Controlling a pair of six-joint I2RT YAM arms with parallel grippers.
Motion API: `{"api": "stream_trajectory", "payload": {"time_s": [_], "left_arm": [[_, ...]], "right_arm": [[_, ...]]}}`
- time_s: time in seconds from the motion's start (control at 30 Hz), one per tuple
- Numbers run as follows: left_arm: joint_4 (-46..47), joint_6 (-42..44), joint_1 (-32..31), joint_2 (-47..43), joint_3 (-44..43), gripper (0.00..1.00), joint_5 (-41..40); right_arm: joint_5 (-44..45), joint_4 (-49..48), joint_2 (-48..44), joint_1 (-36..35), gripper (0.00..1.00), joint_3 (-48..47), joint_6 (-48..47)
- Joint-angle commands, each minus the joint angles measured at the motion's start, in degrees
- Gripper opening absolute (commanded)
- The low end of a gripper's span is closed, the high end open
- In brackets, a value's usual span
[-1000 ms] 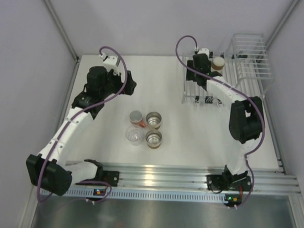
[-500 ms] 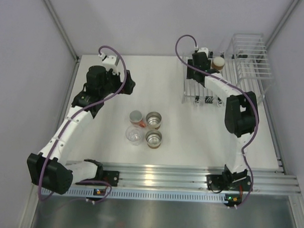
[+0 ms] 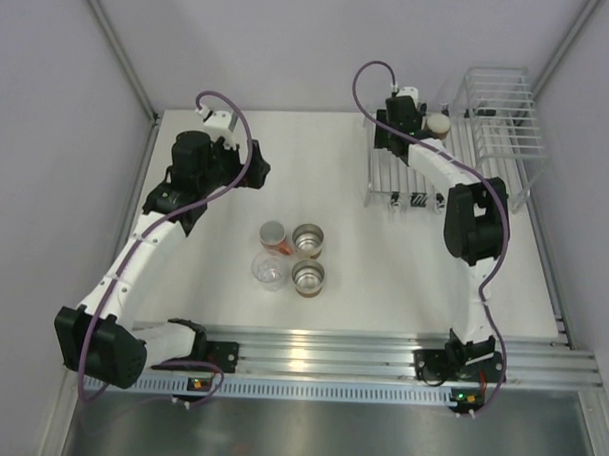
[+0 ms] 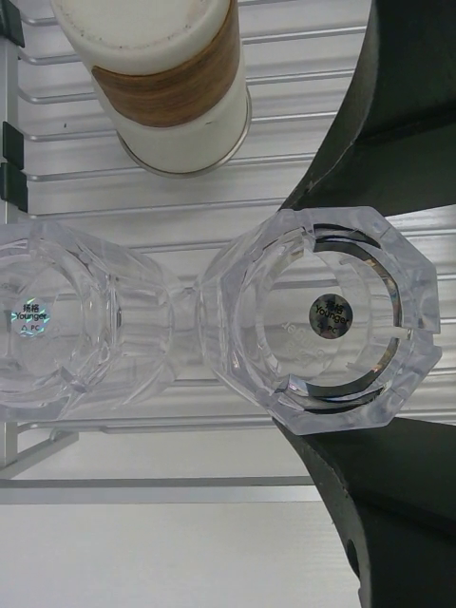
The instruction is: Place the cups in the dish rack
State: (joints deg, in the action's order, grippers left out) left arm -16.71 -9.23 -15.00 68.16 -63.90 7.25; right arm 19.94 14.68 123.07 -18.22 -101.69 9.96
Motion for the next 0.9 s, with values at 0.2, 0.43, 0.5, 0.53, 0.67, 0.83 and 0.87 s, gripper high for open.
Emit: {"api": "stream_trajectory", "payload": {"time_s": [0.2,0.43,0.5,0.53,0.67,0.83,0.87], "left_arm": [[2.0,0.0,0.6,0.5,0.2,0.98,1.1],[1.9,-0.1,0.7,0.5,0.2,0.98,1.3],[1.9,-0.2,0.7,0.4,0.2,0.98,1.5],[2.0,-0.2,0.7,0.4,0.2,0.98,1.6],[2.0,-0.2,0.7,0.2,0.3,0.98,2.1],[2.6,-0.1,0.7,-0.6,0.6,0.98,2.6],[2.6,0.0,0.7,-0.7,0.7,0.98,2.6]], "right_arm": [[0.6,1.5,2.9,1.0,0.01,-5.8,-1.1],[0.7,2.1,3.3,1.0,0.44,-5.8,-1.0],[0.5,2.2,3.1,1.0,0.53,-5.6,-0.9],[0.5,2.2,3.0,1.0,0.62,-5.6,-1.0],[0.8,2.4,2.4,1.0,0.88,-5.7,-1.1],[1.7,2.6,1.8,1.0,0.99,-5.6,-1.4],[1.8,2.6,1.7,1.0,0.99,-5.4,-1.5]]}}
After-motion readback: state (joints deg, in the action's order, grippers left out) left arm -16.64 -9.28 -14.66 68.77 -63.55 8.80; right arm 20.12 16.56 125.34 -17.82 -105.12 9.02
